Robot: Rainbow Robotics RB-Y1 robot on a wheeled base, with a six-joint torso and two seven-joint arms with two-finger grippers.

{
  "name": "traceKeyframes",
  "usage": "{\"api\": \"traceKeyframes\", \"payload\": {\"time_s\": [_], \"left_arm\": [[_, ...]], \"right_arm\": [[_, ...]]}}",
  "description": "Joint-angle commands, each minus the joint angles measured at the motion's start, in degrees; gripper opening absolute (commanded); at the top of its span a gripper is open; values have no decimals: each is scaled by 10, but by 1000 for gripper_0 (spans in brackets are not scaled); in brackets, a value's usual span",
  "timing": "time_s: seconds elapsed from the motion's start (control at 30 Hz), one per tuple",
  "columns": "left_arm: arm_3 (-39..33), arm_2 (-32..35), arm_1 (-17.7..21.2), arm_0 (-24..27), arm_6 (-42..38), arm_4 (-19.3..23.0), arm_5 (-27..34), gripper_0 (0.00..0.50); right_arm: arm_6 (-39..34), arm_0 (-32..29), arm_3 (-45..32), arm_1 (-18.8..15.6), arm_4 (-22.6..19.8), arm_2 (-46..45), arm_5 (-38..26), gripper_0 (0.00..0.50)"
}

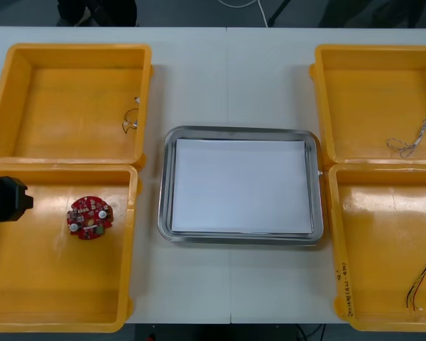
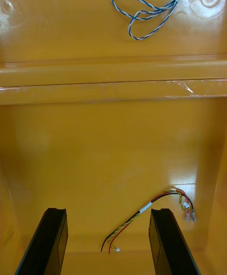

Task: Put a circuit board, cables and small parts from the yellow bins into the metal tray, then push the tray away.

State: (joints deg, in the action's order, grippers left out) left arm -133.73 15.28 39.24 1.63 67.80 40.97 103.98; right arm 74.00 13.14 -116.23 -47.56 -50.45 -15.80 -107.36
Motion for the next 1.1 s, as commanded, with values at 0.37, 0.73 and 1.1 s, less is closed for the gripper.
{"api": "traceKeyframes", "payload": {"time_s": [0.37,0.73,1.1], "left_arm": [[-8,12,-5,-9,-52,-5,4,500],[-8,12,-5,-9,-52,-5,4,500],[-8,12,-5,-9,-52,-5,4,500]], "right_arm": [[8,15,-17,1,-4,6,-4,500],[8,15,-17,1,-4,6,-4,500],[8,15,-17,1,-4,6,-4,500]]}}
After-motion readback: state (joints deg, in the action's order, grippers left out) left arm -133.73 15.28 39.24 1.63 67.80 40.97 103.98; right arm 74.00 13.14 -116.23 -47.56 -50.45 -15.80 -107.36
